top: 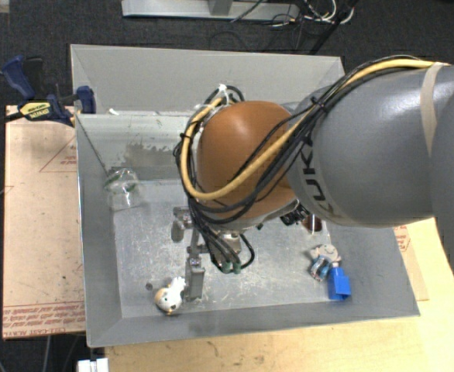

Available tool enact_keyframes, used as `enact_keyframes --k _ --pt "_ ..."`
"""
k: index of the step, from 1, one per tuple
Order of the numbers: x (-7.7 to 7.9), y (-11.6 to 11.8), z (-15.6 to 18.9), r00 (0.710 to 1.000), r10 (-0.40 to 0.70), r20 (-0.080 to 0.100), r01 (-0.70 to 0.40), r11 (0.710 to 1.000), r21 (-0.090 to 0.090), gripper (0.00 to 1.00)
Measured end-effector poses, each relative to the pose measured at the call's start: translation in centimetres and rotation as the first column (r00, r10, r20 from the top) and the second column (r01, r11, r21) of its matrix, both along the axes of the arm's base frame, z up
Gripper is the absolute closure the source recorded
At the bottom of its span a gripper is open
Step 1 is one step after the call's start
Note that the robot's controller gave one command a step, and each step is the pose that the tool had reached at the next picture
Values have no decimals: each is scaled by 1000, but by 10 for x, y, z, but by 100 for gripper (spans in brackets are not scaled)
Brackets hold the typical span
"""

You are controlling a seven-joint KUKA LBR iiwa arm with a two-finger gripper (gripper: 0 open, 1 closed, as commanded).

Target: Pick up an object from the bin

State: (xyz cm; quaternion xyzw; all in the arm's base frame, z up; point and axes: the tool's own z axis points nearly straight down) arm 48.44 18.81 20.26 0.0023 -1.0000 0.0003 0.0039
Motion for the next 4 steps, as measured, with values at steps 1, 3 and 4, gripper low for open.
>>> enact_keyframes --k 1,3,4 --pt "2 -1 4 1000 -5 8 4 1000 2 0" --pt "2 -7 -61 918 396 9 -396 918 1 0" --pt "-1 -2 -54 888 459 10 -459 888 2 0"
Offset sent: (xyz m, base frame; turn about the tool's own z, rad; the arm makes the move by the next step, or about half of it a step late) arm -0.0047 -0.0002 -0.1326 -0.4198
